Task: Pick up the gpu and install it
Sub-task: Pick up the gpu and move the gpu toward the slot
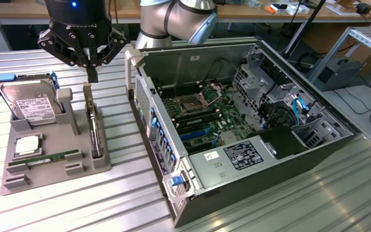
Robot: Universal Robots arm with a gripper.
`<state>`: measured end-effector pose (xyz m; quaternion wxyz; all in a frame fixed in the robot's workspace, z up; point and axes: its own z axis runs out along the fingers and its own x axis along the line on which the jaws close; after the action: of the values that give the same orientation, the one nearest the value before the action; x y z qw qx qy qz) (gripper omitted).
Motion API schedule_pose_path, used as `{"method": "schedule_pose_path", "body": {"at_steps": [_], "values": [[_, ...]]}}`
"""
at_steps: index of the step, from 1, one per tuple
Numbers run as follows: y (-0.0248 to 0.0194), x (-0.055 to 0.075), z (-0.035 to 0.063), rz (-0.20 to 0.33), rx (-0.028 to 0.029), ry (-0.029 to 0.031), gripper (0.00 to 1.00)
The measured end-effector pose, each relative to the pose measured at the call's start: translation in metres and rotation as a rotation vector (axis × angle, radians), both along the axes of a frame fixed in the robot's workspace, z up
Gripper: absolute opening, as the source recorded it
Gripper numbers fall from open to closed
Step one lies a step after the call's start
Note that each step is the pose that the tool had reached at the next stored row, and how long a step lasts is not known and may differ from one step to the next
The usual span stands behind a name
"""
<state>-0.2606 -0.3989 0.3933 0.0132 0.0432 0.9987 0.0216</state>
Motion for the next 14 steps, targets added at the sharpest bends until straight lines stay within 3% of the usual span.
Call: {"method": "schedule_pose_path", "body": {"at_steps": [2,5,7,14], "values": [[0.0,0.0,0.0,0.0,0.0,0.0,0.11],[0.0,0.0,0.0,0.0,0.0,0.0,0.42],[0.0,0.0,0.0,0.0,0.0,0.0,0.54],[0.0,-0.0003,-0.0015,0.0,0.0,-0.0001,0.54]]}}
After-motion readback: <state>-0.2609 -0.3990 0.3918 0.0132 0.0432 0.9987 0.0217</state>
